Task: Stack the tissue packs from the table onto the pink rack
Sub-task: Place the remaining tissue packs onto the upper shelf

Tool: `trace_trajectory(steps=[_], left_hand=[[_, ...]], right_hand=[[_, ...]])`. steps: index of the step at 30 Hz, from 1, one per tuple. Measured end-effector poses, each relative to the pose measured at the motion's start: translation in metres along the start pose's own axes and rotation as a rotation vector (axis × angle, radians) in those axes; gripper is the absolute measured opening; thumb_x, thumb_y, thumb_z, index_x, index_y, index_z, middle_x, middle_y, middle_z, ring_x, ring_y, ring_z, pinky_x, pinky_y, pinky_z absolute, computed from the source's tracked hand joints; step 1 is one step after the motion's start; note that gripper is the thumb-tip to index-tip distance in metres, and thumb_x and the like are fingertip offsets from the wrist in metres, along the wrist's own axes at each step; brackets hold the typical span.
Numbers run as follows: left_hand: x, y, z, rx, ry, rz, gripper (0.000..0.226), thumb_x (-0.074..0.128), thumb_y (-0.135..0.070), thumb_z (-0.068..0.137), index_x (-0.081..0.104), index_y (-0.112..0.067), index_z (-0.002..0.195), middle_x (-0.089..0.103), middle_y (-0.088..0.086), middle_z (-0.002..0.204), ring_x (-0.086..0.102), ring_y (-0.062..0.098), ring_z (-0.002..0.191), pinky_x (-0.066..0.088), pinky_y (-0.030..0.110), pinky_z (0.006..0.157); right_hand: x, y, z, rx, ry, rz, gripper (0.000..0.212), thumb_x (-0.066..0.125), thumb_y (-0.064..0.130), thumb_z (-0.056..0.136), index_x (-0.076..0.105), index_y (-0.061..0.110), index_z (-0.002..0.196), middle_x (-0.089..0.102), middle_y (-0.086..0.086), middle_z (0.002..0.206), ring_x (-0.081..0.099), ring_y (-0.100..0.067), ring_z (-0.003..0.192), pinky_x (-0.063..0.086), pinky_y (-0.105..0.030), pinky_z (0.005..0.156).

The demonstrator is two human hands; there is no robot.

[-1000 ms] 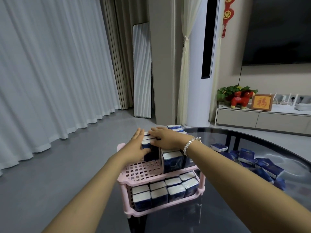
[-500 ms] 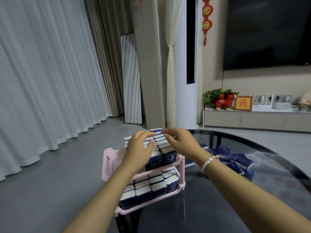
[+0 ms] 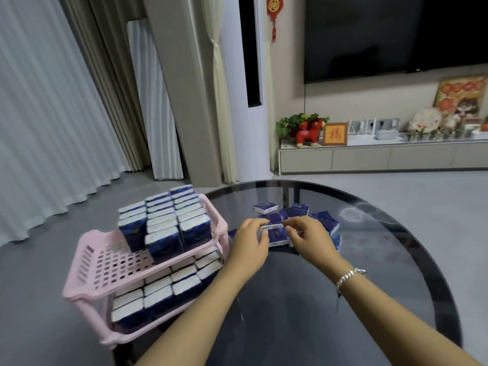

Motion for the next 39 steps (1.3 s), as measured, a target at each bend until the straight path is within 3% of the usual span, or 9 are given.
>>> trace_trajectory(steps=[3,5,8,12,16,20,24,28,39], left_hand=[[0.030,0.023,0.021,-0.127,0.008,0.069,0.036,0.044,-0.024,0.097,0.051,-0.016,0.132,0.046,0.002,0.139,0.045,0.021,0.127,0.032,0.032,0.108],[0.045,0.038,0.038,-0.231,0.033,0.186,0.045,0.039,-0.035,0.098,0.041,-0.021,0.140,0.031,0.005,0.152,0.028,0.024,0.140,0.017,0.043,0.117],[0.063,0.059,0.062,-0.371,0.116,0.282,0.057,0.030,-0.052,0.097,0.023,-0.031,0.149,-0.003,0.007,0.161,-0.006,0.026,0.148,-0.008,0.056,0.114],[0.087,0.078,0.094,-0.421,0.120,0.349,0.065,0.024,-0.064,0.092,0.011,-0.038,0.150,-0.018,0.006,0.159,-0.016,0.029,0.146,-0.015,0.062,0.109],[0.104,0.086,0.135,-0.324,0.144,0.485,0.071,0.018,-0.072,0.088,0.005,-0.041,0.150,-0.017,0.005,0.159,-0.015,0.035,0.145,-0.012,0.067,0.108],[0.119,0.102,0.164,-0.239,0.262,0.524,0.073,0.022,-0.077,0.084,0.006,-0.045,0.148,-0.015,0.003,0.160,-0.009,0.037,0.146,-0.005,0.067,0.110],[0.128,0.110,0.164,-0.191,0.269,0.502,0.066,0.031,-0.071,0.087,0.020,-0.045,0.146,0.001,0.000,0.161,0.017,0.034,0.144,0.010,0.056,0.115],[0.126,0.106,0.155,-0.183,0.236,0.420,0.062,0.038,-0.065,0.088,0.024,-0.043,0.144,0.014,0.001,0.158,0.025,0.030,0.141,0.022,0.044,0.114],[0.119,0.060,0.050,-0.219,0.308,0.350,0.060,0.038,-0.059,0.092,0.017,-0.045,0.146,0.008,0.002,0.159,0.006,0.040,0.145,0.014,0.048,0.116]], right_hand=[[0.010,-0.035,0.009,0.077,-0.030,-0.224,0.030,0.049,0.037,0.093,0.059,0.033,0.121,0.055,0.003,0.123,0.044,-0.022,0.115,0.032,-0.033,0.095],[0.016,-0.051,0.019,0.143,-0.028,-0.313,0.037,0.047,0.047,0.091,0.051,0.040,0.128,0.047,0.003,0.134,0.037,-0.025,0.122,0.027,-0.035,0.100],[0.026,-0.070,0.045,0.197,-0.001,-0.442,0.052,0.040,0.061,0.088,0.037,0.044,0.137,0.033,-0.001,0.148,0.029,-0.030,0.132,0.021,-0.040,0.107],[0.033,-0.084,0.100,0.218,0.106,-0.584,0.065,0.027,0.073,0.084,0.022,0.048,0.143,0.016,-0.005,0.157,0.018,-0.037,0.140,0.016,-0.051,0.113],[0.038,-0.110,0.130,0.316,0.274,-0.647,0.074,0.021,0.081,0.078,0.014,0.049,0.144,0.015,-0.006,0.157,0.016,-0.041,0.140,0.017,-0.058,0.111],[0.050,-0.130,0.130,0.283,0.313,-0.576,0.071,0.021,0.081,0.079,0.013,0.051,0.143,0.034,-0.002,0.149,0.030,-0.035,0.133,0.031,-0.052,0.105],[0.049,-0.135,0.135,0.283,0.340,-0.510,0.069,0.026,0.080,0.078,0.017,0.053,0.141,0.039,0.004,0.146,0.030,-0.032,0.133,0.034,-0.052,0.102],[0.046,-0.133,0.132,0.285,0.387,-0.453,0.067,0.033,0.077,0.079,0.020,0.051,0.140,0.041,0.005,0.145,0.028,-0.028,0.134,0.035,-0.049,0.102],[0.011,-0.105,0.029,0.222,0.386,-0.408,0.067,0.040,0.075,0.079,0.025,0.048,0.139,0.047,0.005,0.139,0.032,-0.022,0.133,0.036,-0.045,0.101]])
Point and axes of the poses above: each hand's wrist, its own z-axis towards the middle knuckle, its own x-axis out of the palm, y = z × x, the point moved 3 cm from there along z, towards the middle knuckle
